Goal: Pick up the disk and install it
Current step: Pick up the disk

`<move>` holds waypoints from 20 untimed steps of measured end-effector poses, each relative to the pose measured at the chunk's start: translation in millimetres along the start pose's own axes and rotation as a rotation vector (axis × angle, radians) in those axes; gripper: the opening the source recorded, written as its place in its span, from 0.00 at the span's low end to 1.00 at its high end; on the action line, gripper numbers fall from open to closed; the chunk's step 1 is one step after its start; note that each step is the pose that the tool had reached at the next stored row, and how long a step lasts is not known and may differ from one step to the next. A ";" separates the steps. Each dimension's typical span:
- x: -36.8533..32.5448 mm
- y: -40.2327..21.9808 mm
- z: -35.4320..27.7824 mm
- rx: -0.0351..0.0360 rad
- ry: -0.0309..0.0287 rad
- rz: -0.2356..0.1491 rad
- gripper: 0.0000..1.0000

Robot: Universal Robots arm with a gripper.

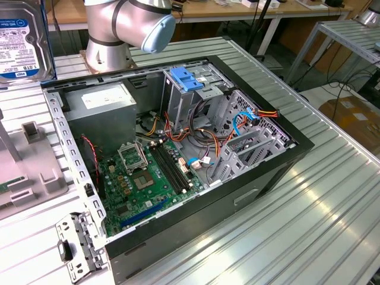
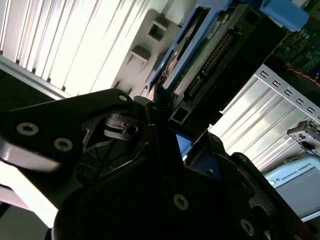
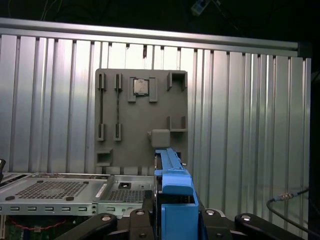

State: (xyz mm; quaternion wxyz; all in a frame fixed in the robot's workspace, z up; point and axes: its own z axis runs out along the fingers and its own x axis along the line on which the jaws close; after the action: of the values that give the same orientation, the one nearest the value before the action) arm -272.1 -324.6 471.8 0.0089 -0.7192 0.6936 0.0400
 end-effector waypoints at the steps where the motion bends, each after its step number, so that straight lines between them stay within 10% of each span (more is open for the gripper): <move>1: 0.0 -0.6 0.0 0.0000 0.0000 0.000 0.37; 20: 9.0 -11.6 -1.1 0.0000 0.0000 0.000 0.37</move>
State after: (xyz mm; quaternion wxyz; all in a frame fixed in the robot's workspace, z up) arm -260.1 -333.2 471.8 0.0089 -0.7192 0.6936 0.0400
